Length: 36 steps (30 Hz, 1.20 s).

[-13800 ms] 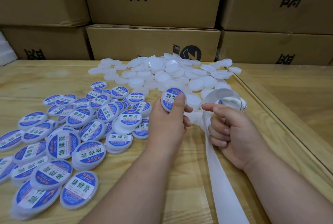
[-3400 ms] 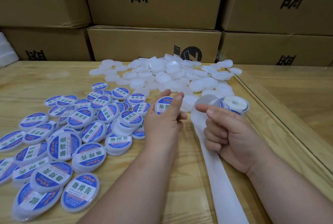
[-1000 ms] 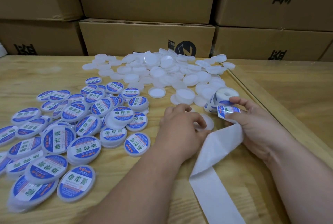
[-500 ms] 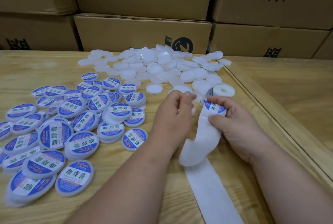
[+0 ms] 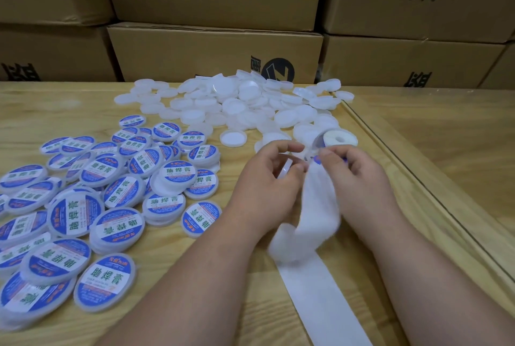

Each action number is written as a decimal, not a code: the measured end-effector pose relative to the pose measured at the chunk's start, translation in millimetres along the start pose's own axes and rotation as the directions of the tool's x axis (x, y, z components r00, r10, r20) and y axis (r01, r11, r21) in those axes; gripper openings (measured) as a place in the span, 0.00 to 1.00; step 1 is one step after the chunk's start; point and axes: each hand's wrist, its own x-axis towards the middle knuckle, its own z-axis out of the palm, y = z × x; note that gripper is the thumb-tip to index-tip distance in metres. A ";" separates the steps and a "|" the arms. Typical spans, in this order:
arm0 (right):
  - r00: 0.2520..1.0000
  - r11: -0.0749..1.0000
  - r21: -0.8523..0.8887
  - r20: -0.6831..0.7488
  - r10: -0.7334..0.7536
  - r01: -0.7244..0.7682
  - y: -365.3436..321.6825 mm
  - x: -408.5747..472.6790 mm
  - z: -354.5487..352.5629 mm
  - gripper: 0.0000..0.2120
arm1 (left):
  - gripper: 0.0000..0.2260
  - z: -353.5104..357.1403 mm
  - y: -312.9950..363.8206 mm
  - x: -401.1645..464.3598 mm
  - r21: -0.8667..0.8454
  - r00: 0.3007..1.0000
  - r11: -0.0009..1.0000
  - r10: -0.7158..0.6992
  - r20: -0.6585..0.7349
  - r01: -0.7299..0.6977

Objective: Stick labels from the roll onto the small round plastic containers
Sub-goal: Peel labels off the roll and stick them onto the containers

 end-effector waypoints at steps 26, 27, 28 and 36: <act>0.954 0.945 0.135 -0.002 0.301 -0.298 -7.6 5.2 -13.1 0.11 | 0.18 2.1 2.0 -0.4 0.015 0.995 0.995 -0.098 0.019 0.098; 0.928 0.890 0.267 0.049 0.370 -0.369 -8.8 5.8 -12.0 0.11 | 0.18 1.5 2.4 -0.1 0.017 0.994 0.994 -0.104 0.027 0.104; 0.898 0.808 0.397 0.132 0.419 -0.435 -9.9 5.5 -11.1 0.11 | 0.18 1.3 3.0 -0.1 0.027 0.993 0.994 -0.107 0.040 0.106; 0.709 0.555 0.476 0.617 0.342 -0.682 -14.1 4.1 -8.5 0.21 | 0.20 -3.2 5.4 -0.5 -0.146 0.998 0.988 -0.034 0.046 0.041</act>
